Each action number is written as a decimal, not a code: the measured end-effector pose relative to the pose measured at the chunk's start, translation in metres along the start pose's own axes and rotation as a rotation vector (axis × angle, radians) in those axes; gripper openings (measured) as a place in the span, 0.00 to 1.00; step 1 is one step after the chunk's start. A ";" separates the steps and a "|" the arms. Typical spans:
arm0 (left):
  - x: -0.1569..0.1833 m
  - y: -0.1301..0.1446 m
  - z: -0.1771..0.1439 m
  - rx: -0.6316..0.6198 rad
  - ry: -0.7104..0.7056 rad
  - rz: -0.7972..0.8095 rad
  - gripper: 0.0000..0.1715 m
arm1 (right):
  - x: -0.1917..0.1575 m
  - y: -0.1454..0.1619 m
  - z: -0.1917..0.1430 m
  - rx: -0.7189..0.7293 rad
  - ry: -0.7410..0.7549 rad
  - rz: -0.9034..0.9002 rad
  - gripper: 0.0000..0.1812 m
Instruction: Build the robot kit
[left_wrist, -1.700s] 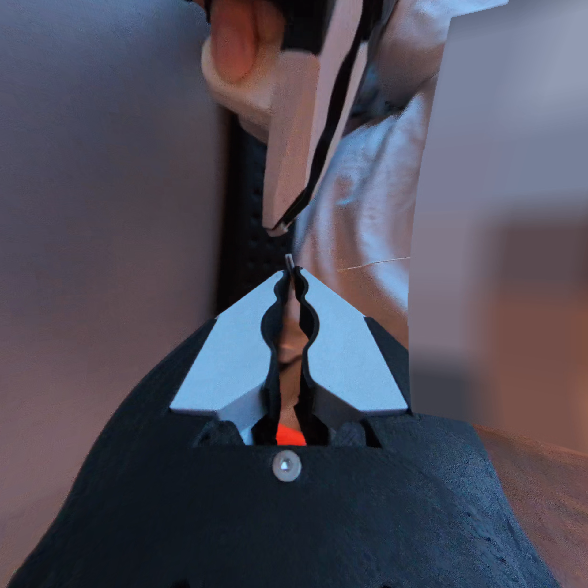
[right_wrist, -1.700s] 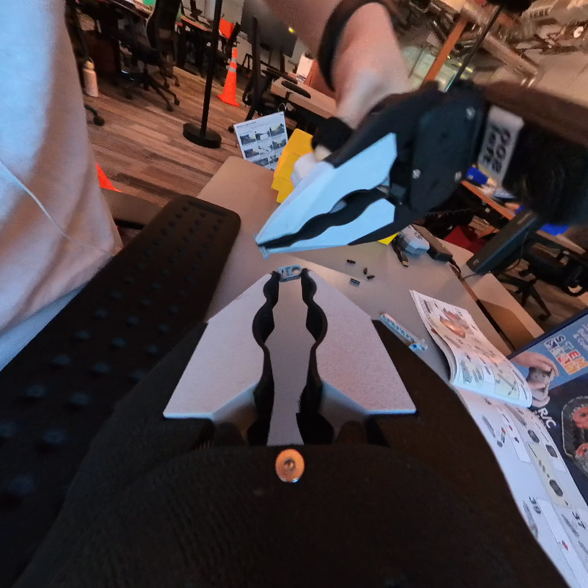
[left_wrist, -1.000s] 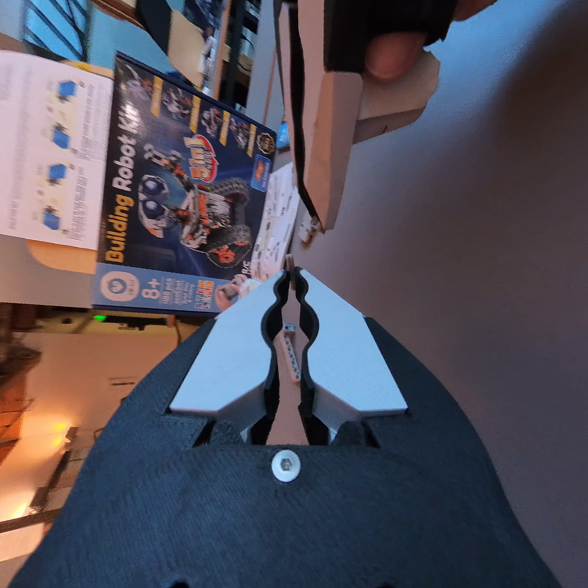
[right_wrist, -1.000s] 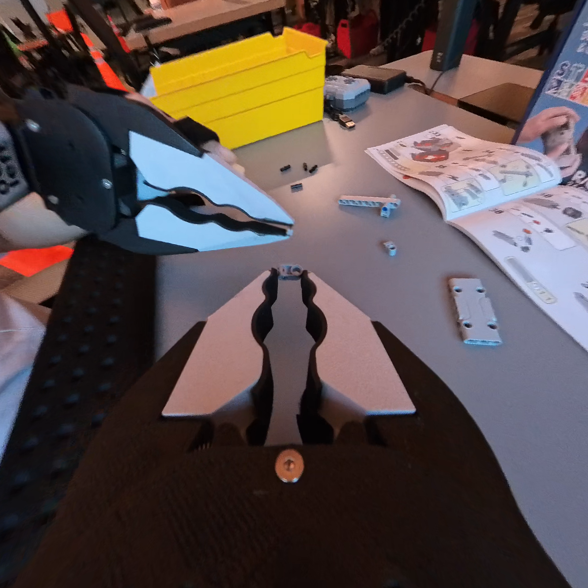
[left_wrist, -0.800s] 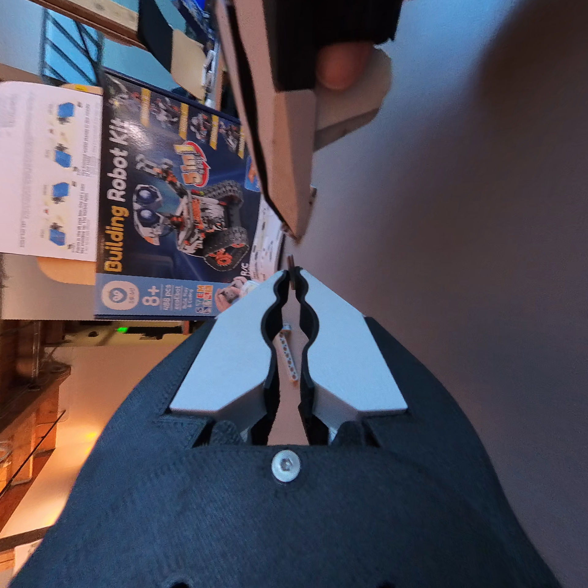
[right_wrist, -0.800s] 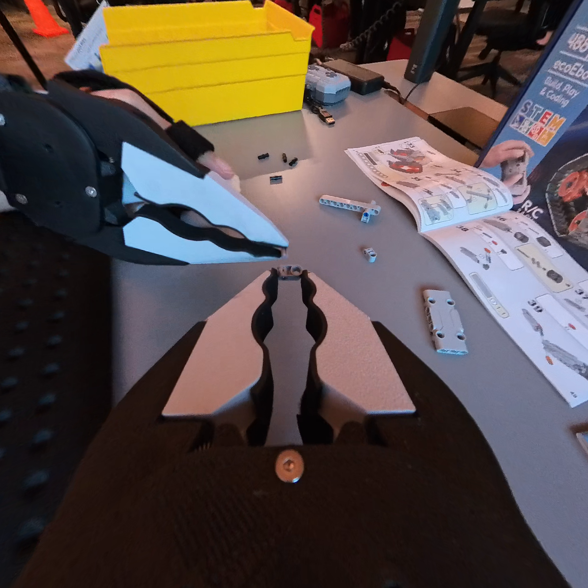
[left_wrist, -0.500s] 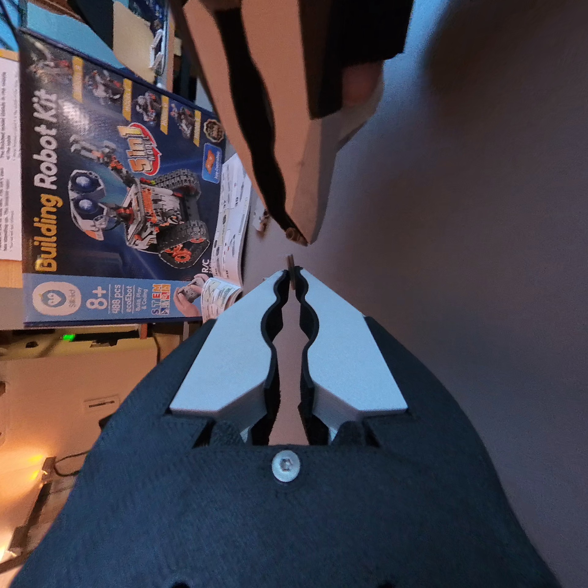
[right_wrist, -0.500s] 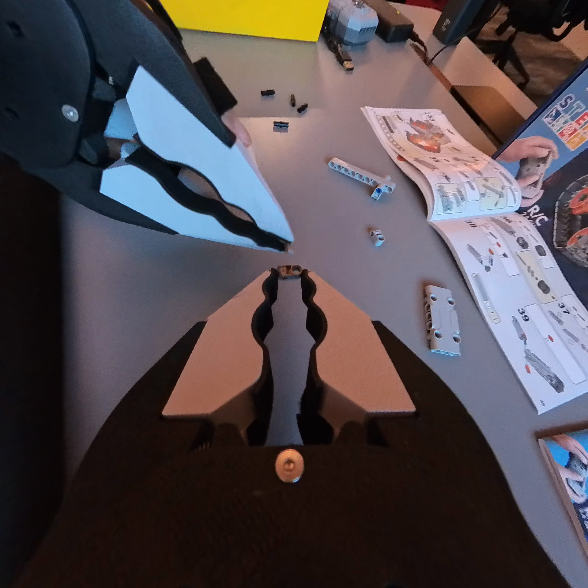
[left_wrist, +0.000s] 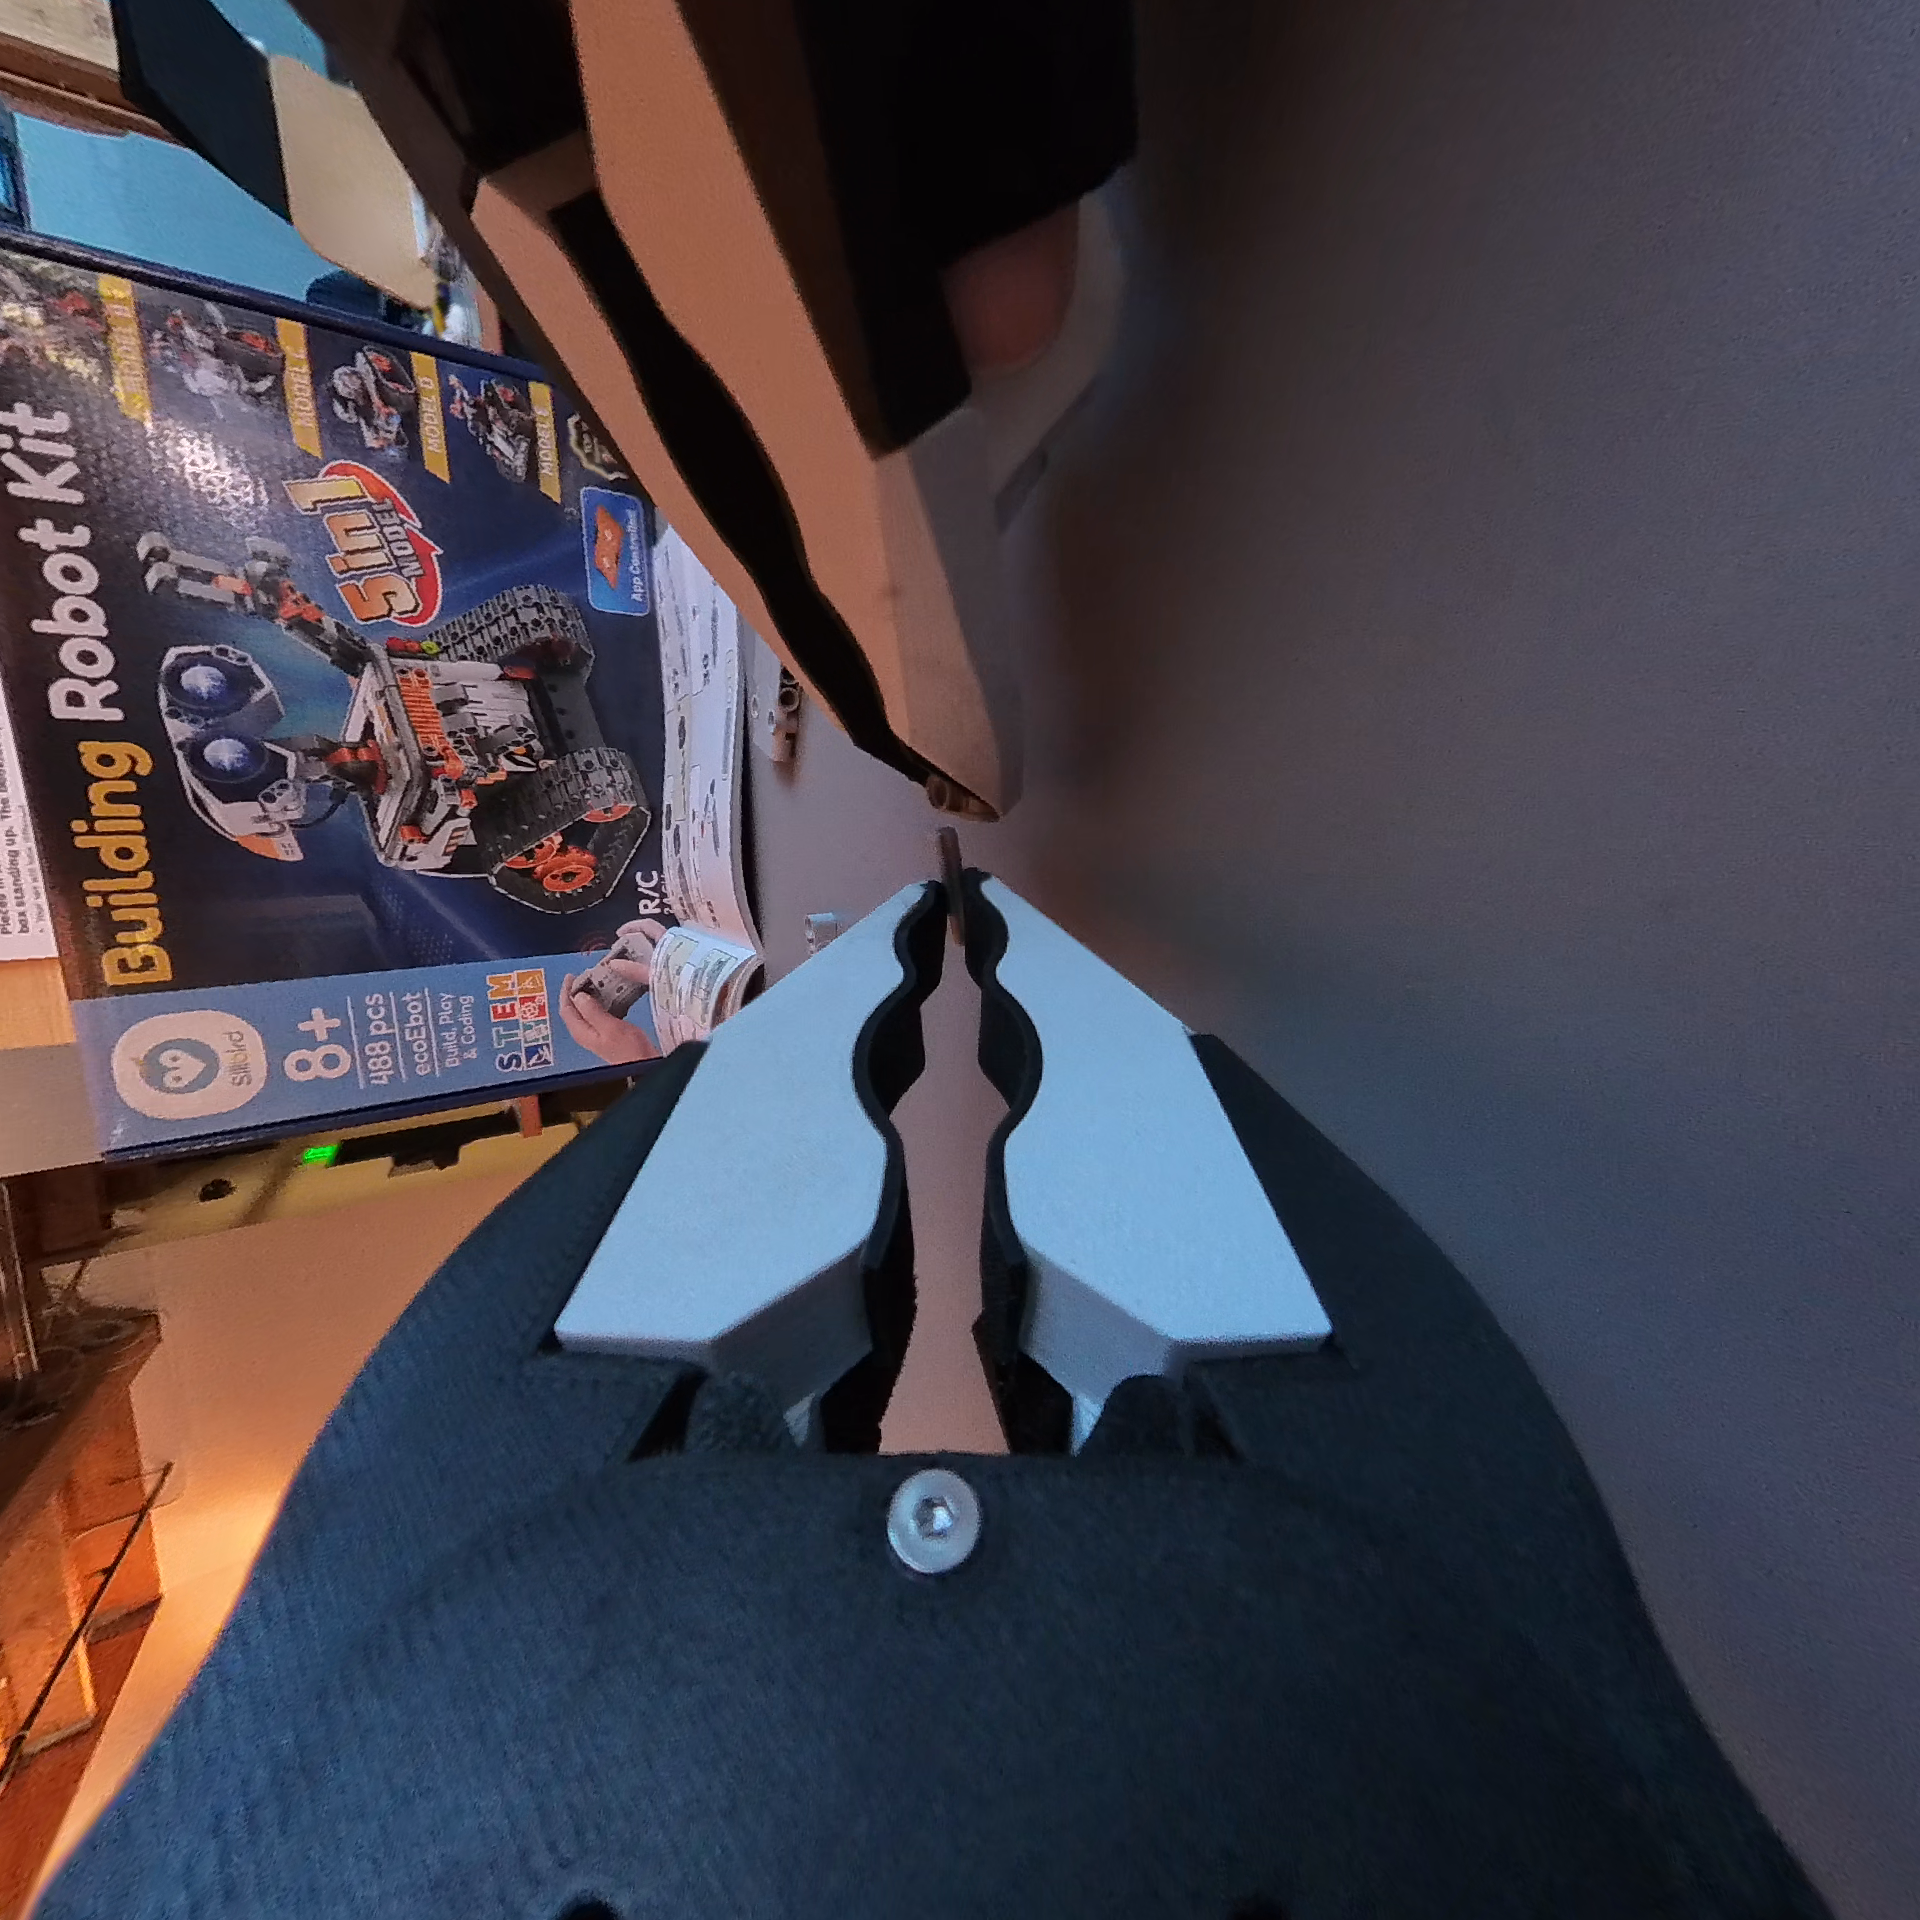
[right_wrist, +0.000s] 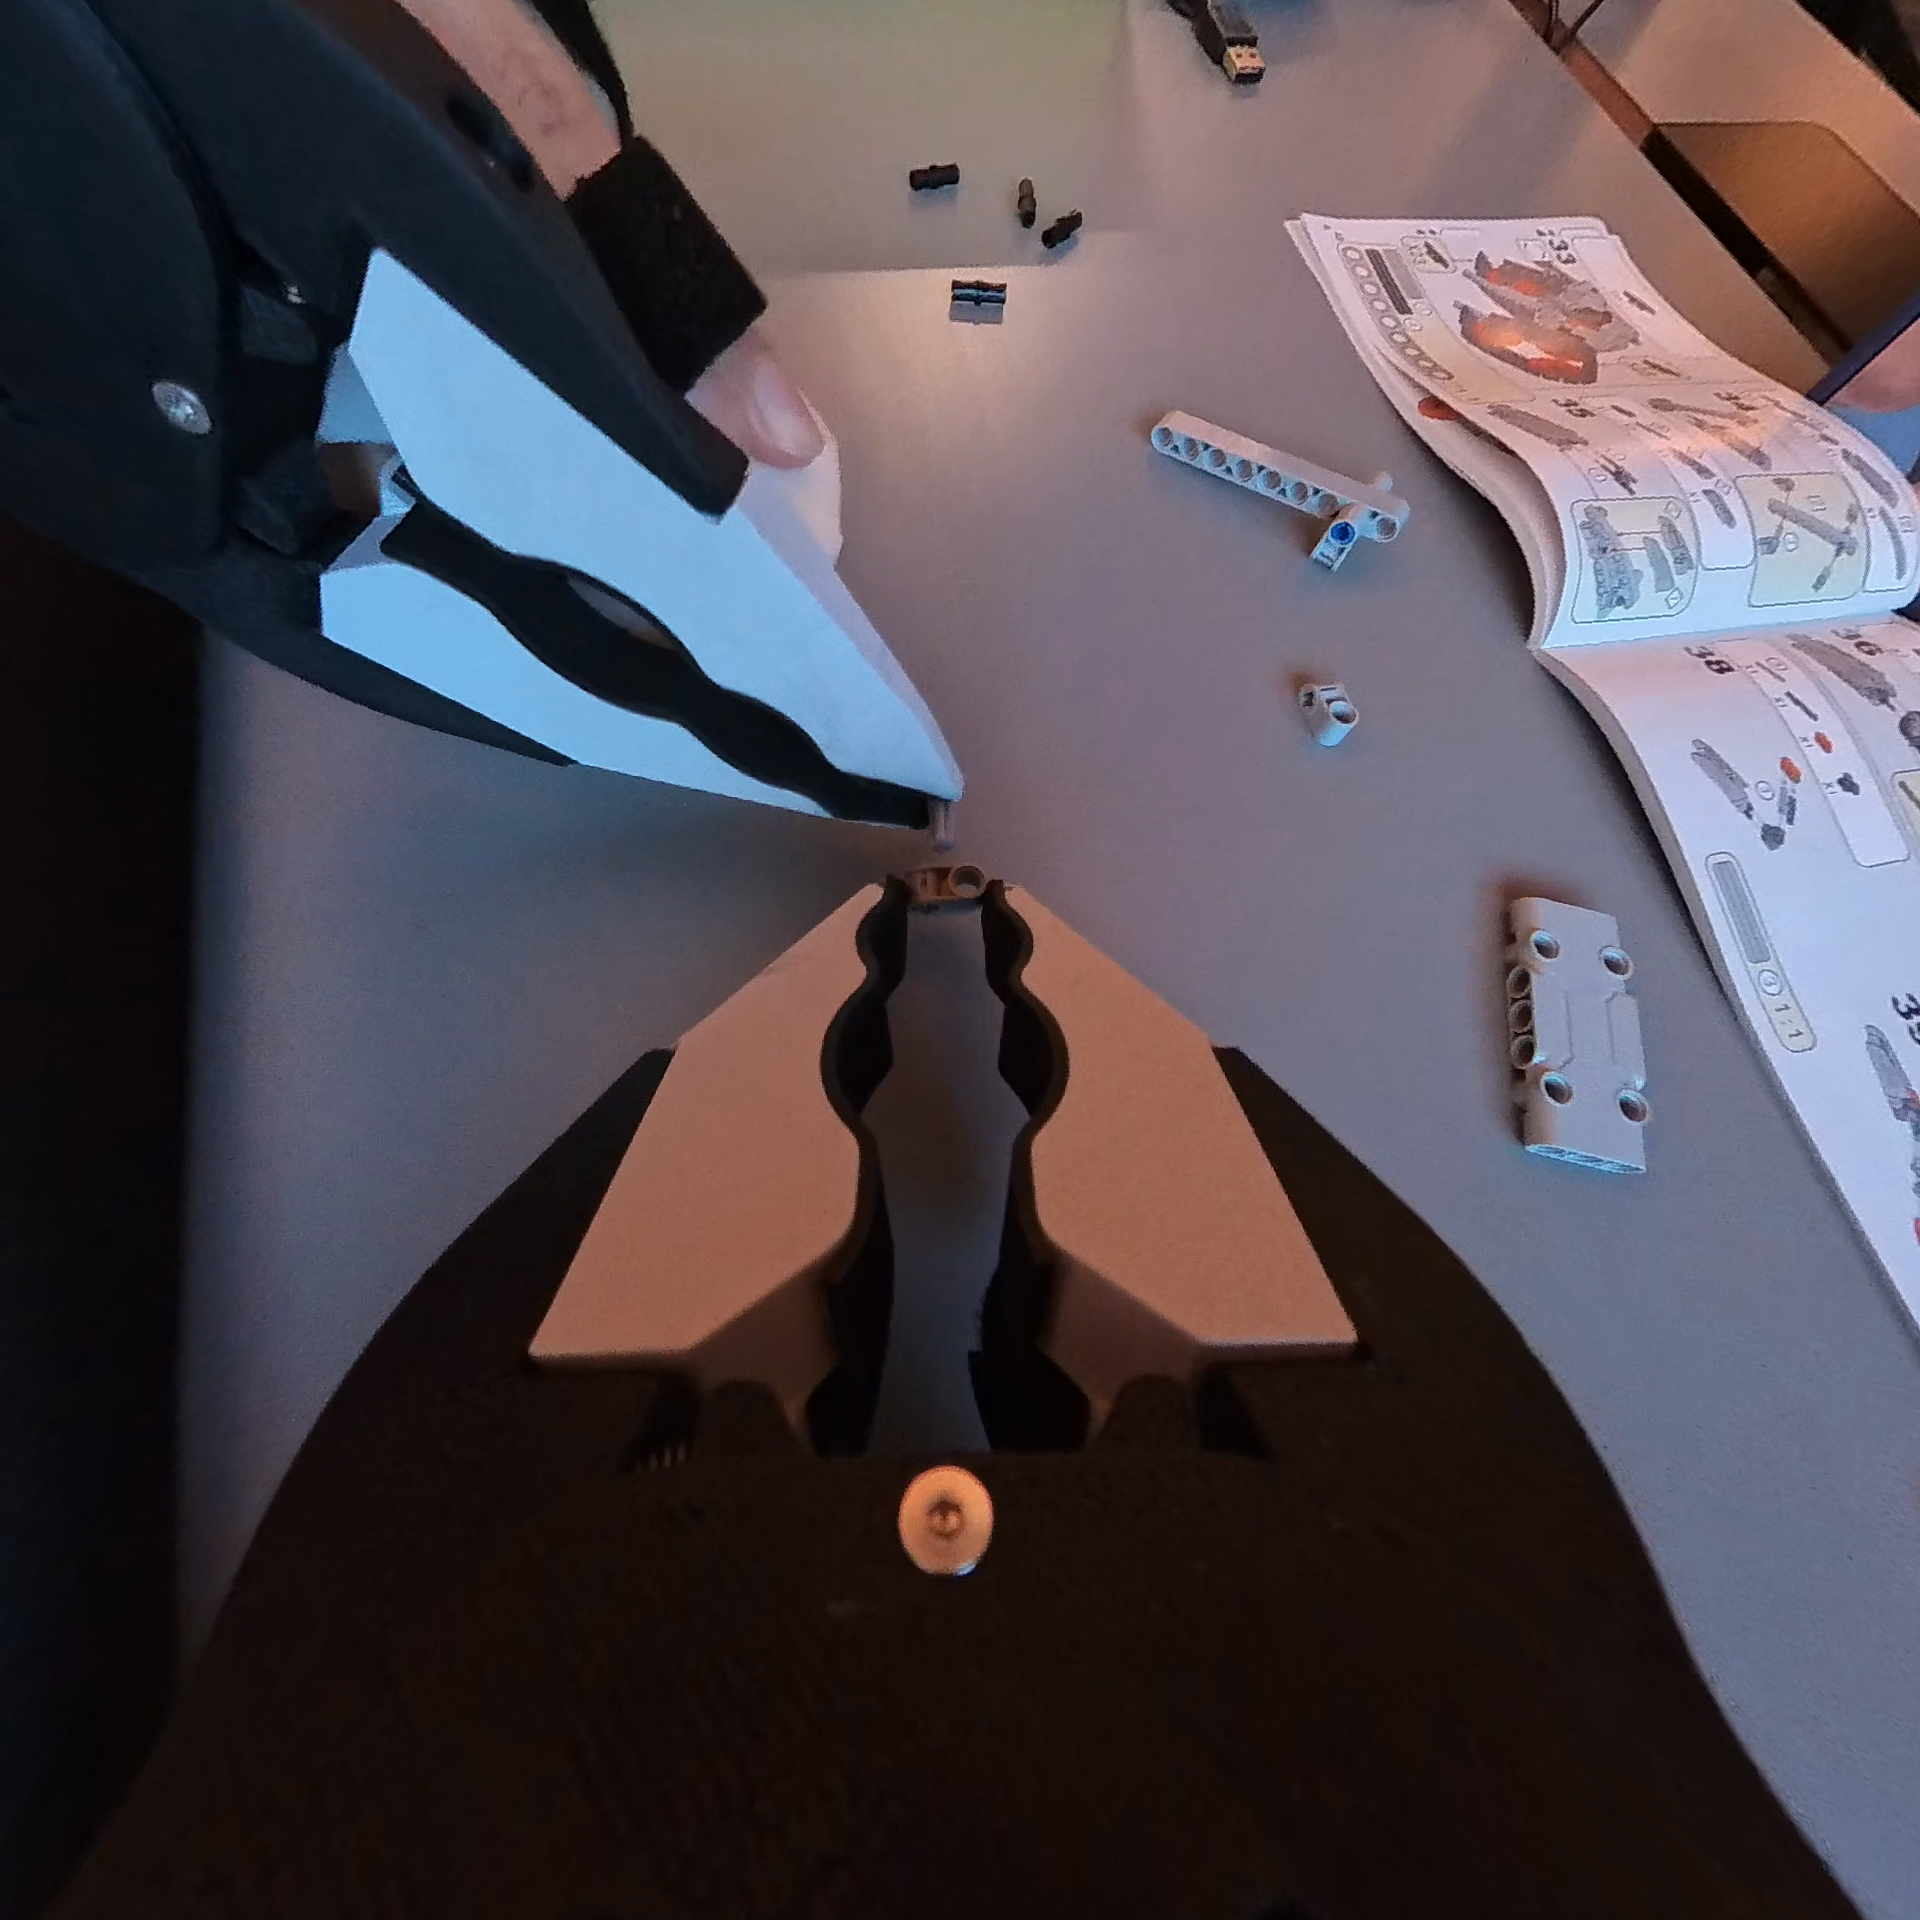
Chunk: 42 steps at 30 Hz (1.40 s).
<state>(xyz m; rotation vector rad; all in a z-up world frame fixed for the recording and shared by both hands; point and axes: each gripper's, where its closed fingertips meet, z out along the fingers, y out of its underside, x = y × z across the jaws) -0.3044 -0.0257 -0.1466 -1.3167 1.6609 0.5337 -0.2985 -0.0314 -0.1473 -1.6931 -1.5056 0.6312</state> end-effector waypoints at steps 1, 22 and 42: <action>0.002 0.000 0.001 -0.004 0.004 0.011 0.01 | 0.000 0.002 0.001 -0.006 -0.002 0.005 0.08; 0.011 0.002 0.006 -0.025 0.013 0.063 0.01 | -0.003 0.007 0.006 -0.046 -0.046 0.026 0.08; 0.011 0.001 0.006 -0.063 -0.042 0.208 0.01 | -0.004 0.007 0.005 -0.052 -0.068 0.123 0.08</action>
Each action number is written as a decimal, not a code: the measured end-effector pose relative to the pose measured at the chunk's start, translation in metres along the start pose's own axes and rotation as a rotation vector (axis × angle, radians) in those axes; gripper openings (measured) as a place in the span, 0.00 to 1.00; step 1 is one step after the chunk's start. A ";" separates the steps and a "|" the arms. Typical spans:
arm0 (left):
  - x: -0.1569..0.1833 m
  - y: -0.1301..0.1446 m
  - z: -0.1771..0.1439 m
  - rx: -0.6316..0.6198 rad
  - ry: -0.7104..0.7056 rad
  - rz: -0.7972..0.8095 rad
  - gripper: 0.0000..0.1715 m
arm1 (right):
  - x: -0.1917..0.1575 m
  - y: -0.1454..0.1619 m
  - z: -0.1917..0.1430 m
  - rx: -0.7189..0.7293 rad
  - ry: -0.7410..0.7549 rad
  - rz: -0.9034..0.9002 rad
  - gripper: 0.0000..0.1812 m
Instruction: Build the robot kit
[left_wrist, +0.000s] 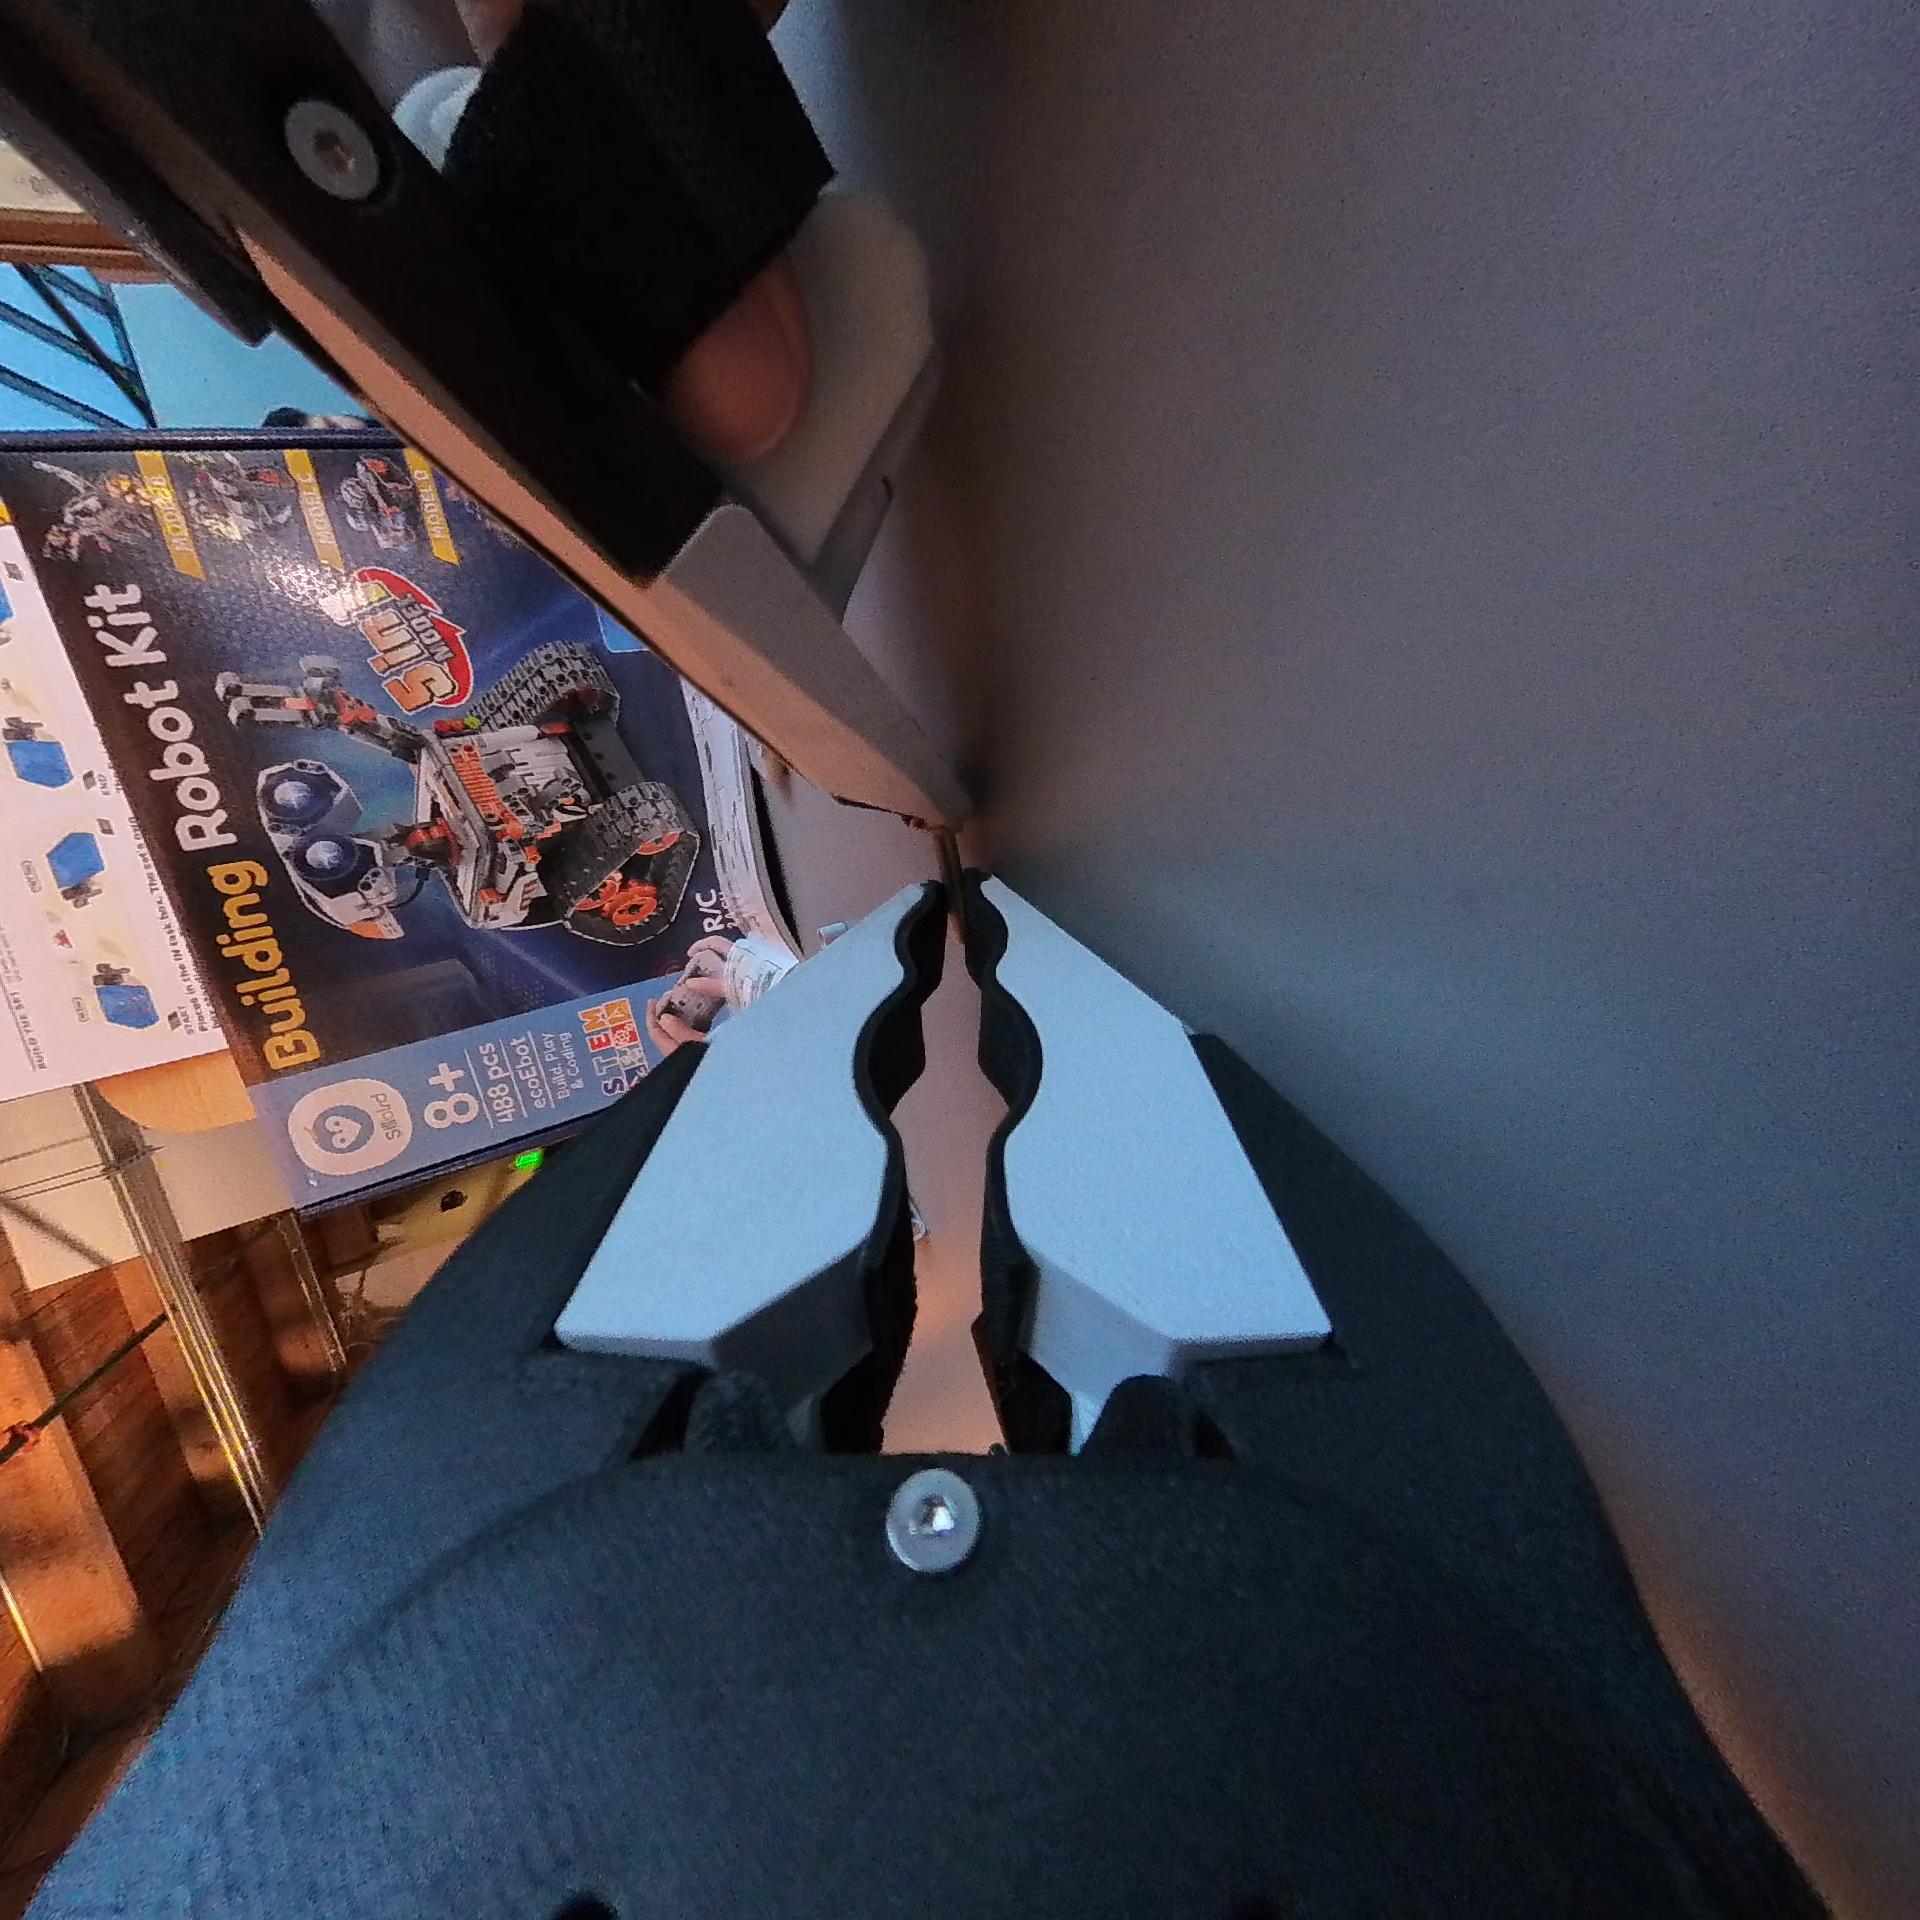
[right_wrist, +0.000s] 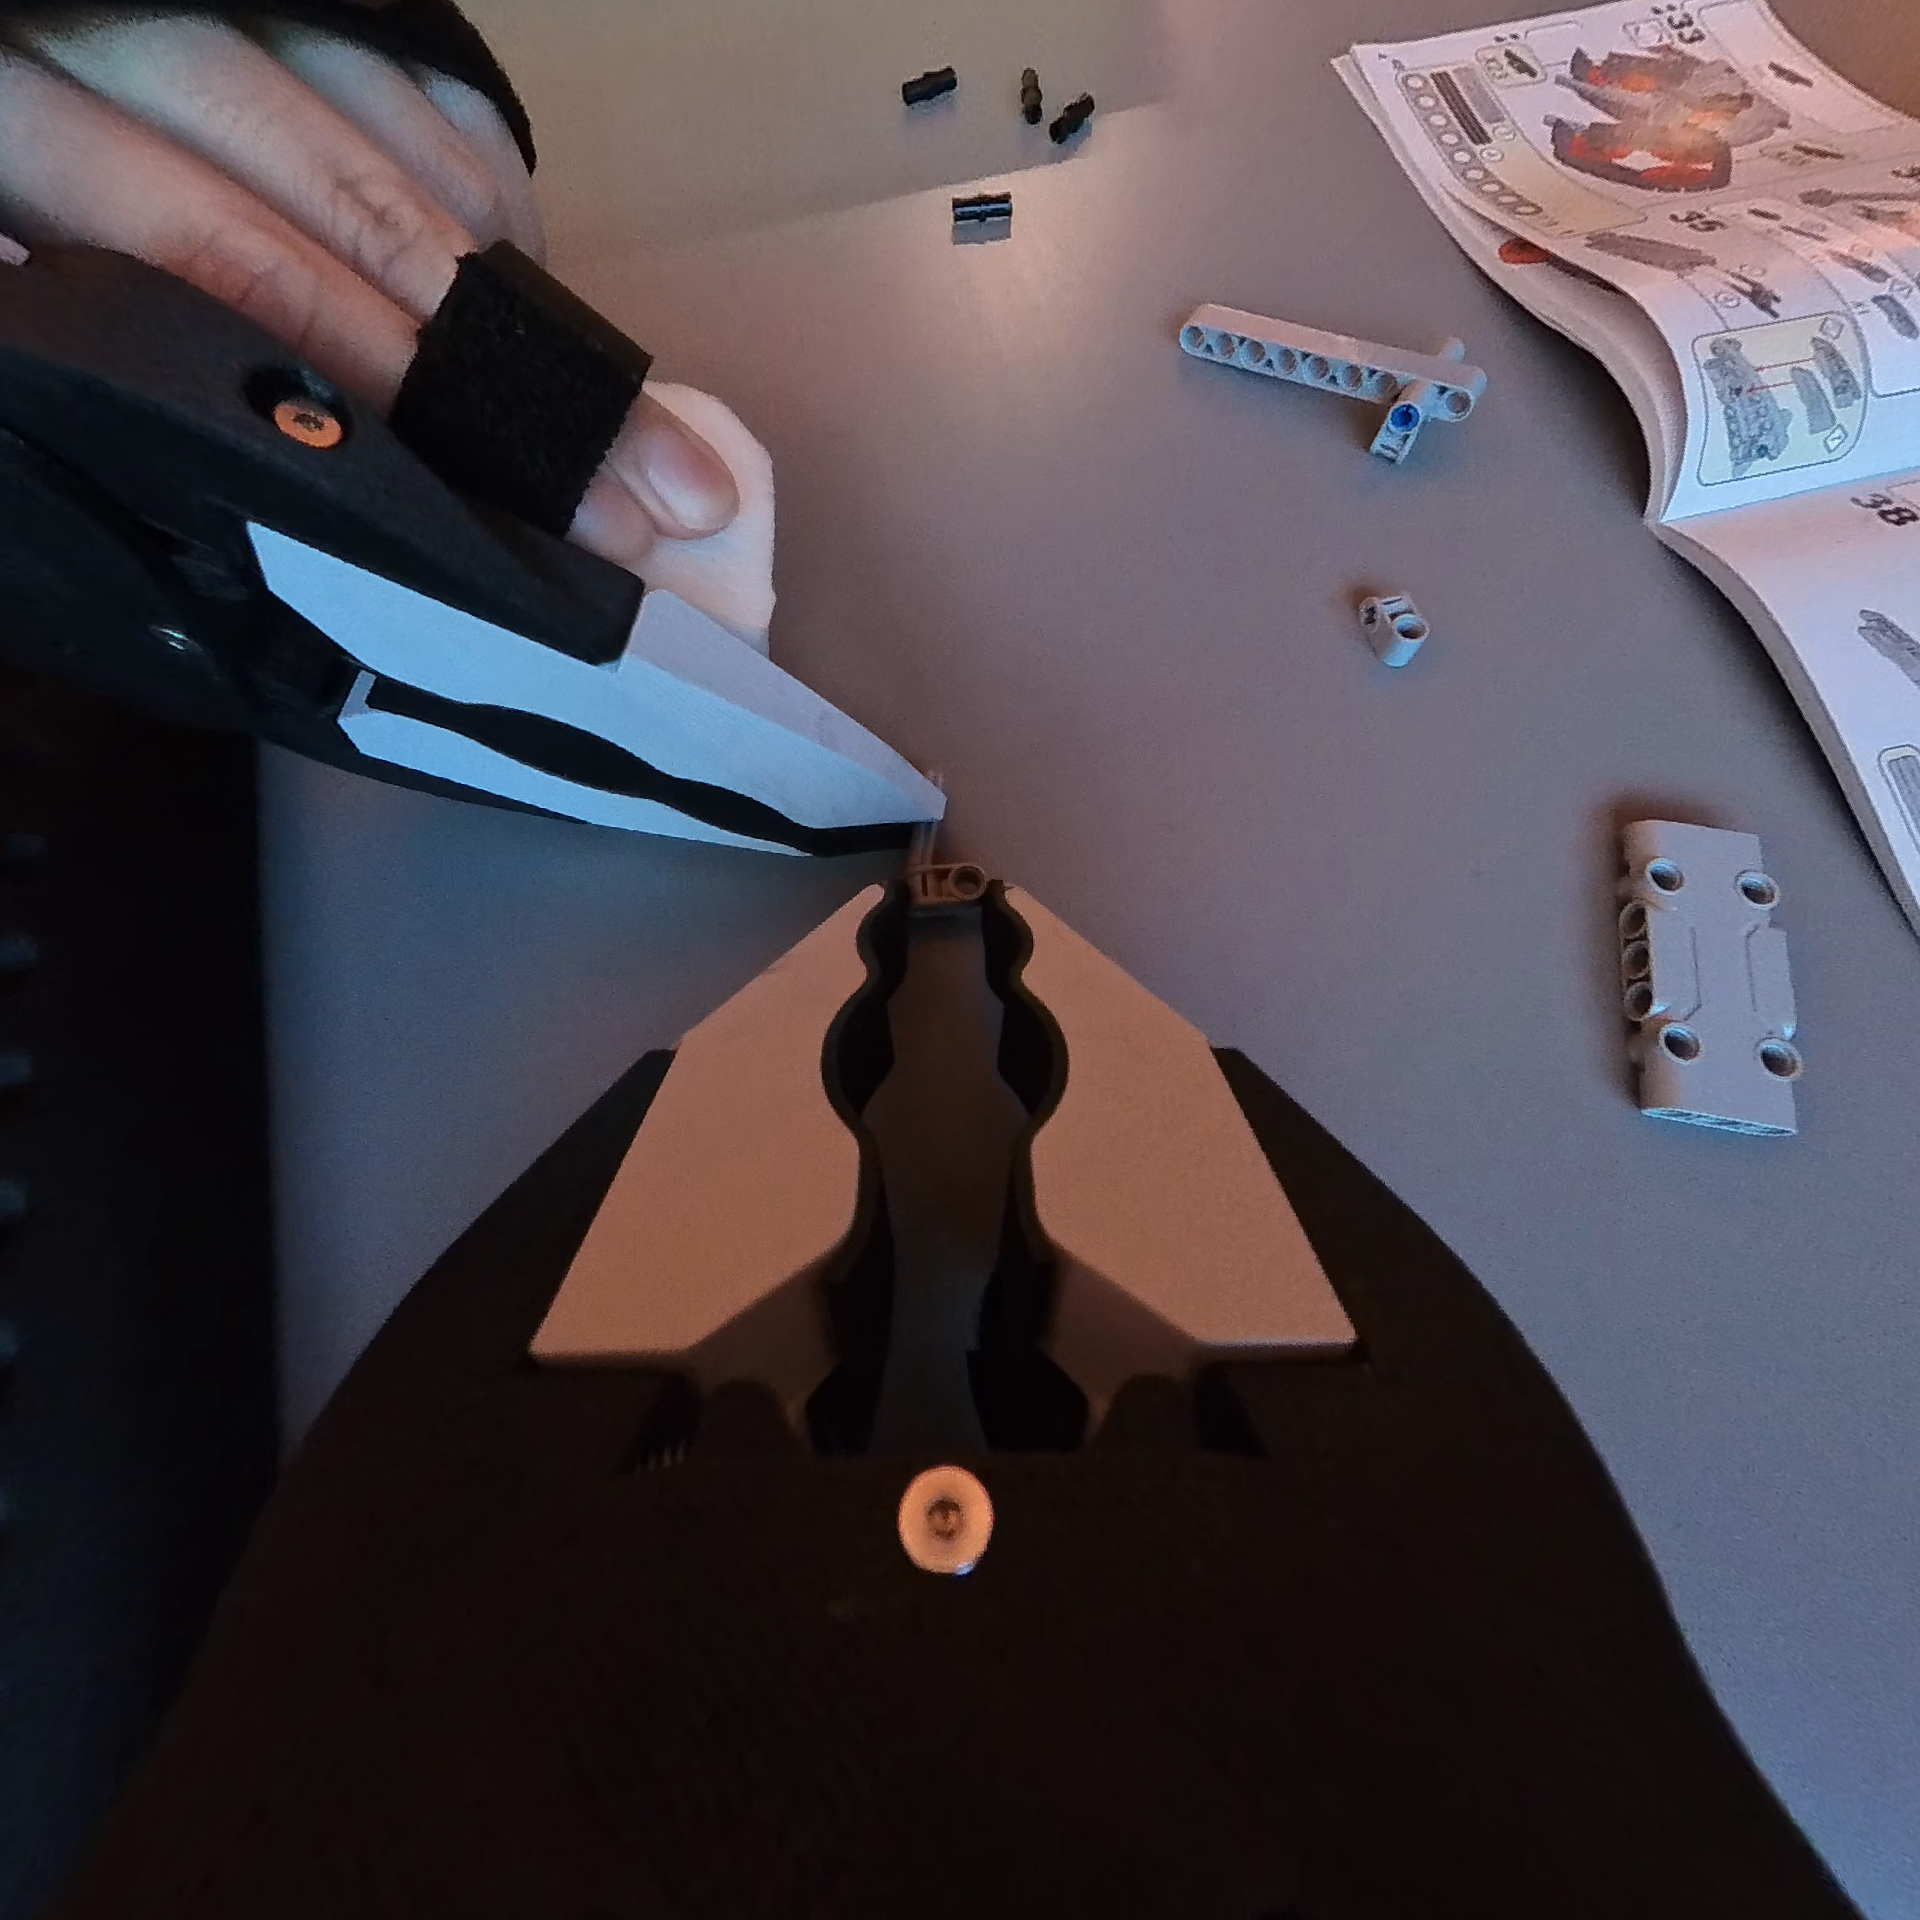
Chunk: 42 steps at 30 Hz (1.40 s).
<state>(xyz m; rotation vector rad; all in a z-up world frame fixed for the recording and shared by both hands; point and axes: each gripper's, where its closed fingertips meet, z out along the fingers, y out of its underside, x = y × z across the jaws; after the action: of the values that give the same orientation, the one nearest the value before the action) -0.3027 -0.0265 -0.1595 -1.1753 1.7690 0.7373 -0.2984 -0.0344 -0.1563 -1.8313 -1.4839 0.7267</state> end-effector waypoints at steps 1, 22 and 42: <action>0.000 0.000 0.000 -0.003 0.001 -0.001 0.01 | 0.000 0.000 0.000 -0.005 0.005 -0.003 0.08; 0.001 0.002 -0.001 -0.077 -0.029 0.100 0.00 | 0.001 -0.001 0.002 -0.053 0.041 0.074 0.07; 0.001 -0.003 -0.005 -0.038 -0.003 -0.021 0.01 | -0.002 -0.002 -0.003 0.011 -0.045 0.082 0.08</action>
<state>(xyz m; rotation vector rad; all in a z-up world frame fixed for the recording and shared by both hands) -0.3020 -0.0325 -0.1581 -1.2159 1.7441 0.7630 -0.2977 -0.0363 -0.1527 -1.8883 -1.4375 0.8191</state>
